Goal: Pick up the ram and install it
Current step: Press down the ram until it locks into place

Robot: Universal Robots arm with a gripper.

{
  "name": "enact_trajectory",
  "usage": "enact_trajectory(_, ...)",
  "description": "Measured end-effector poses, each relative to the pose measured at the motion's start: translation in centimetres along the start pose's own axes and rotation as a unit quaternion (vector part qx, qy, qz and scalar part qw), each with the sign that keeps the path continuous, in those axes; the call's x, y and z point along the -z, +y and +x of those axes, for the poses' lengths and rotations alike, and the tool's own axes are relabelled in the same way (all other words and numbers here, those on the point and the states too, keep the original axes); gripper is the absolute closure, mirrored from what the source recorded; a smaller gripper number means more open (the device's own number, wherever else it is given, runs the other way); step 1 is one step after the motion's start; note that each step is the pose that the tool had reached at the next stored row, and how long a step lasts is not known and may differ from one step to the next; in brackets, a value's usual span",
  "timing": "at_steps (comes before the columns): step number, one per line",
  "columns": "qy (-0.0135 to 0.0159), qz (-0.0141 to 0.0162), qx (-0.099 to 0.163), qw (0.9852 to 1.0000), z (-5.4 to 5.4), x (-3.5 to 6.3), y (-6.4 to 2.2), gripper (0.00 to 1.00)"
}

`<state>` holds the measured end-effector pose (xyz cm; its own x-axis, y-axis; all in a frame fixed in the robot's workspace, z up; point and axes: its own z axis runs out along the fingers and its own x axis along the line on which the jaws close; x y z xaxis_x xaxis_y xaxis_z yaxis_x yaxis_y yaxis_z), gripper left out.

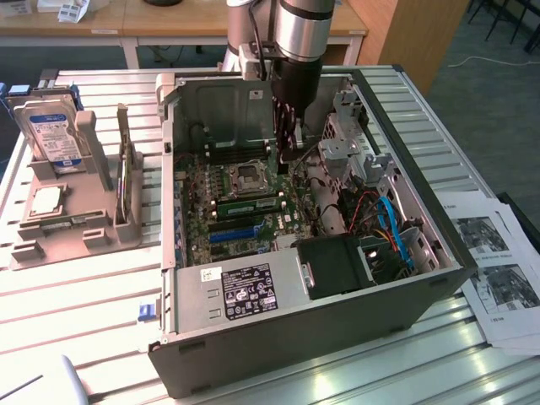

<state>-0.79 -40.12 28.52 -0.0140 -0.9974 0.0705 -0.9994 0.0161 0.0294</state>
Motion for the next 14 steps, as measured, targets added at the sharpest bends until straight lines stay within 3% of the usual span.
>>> enact_trajectory(14, 0.0, 0.0, 0.0, 1.0, -0.1, -1.58, -0.05, 0.9)
